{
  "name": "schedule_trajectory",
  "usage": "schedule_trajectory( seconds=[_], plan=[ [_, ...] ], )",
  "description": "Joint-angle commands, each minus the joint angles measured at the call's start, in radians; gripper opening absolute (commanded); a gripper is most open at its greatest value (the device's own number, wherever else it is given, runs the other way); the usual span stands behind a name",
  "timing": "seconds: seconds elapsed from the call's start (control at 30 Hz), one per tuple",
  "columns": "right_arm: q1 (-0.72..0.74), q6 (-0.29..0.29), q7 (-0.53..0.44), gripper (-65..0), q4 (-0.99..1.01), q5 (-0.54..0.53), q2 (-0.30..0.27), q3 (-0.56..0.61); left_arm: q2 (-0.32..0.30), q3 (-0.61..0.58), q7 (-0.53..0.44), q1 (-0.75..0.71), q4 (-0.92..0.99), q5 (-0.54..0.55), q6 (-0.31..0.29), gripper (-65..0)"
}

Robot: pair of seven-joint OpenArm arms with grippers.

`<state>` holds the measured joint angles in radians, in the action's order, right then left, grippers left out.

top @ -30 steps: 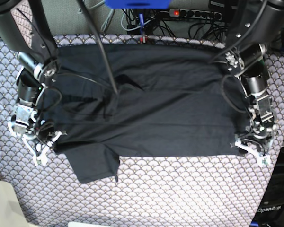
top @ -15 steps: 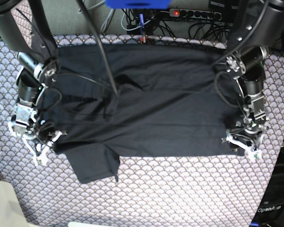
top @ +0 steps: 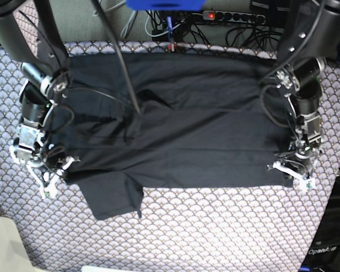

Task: Fold the T-shirt properly
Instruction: 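Close both grippers on the hem corners of the black shirt, then lift the hem and carry it toward the collar with both grippers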

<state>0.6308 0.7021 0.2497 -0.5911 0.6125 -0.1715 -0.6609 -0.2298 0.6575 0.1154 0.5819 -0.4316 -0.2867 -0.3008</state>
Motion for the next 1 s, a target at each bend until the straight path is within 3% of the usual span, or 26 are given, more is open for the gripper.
schedule_trajectory(
  seconds=[0.0,0.07,0.2,0.37,0.47,0.63,0.97],
  plan=[
    [0.017,-0.004,0.017,-65.0,-0.014,0.010,-0.012,0.002,-0.010,0.000,0.020,0.023,-0.020,-0.006,-0.001,-58.9],
    [0.017,-0.004,0.013,-65.0,-0.020,0.010,-0.013,0.002,-0.010,-0.003,0.086,0.023,-0.075,-0.006,-0.002,-64.0],
    [-0.007,-0.004,0.027,-65.0,-0.131,0.010,-0.004,0.002,0.014,-0.002,0.277,0.002,-0.299,-0.004,-0.007,-65.0],
    [-0.095,-0.004,0.063,-65.0,-0.326,0.008,0.031,0.002,0.083,0.000,0.413,-0.110,-0.619,-0.004,-0.128,-65.0],
    [-0.160,-0.004,0.059,-65.0,-0.436,0.008,0.068,0.002,0.128,0.000,0.490,-0.175,-0.807,-0.004,-0.163,-65.0],
    [-0.286,-0.004,0.055,-65.0,-0.679,0.007,0.120,0.028,0.162,0.002,0.557,-0.268,-0.990,-0.004,-0.217,-65.0],
    [-0.547,-0.004,0.053,-65.0,-1.130,-0.001,0.194,0.149,0.168,0.011,0.560,-0.405,-1.125,-0.003,-0.219,-65.0]
  ],
)
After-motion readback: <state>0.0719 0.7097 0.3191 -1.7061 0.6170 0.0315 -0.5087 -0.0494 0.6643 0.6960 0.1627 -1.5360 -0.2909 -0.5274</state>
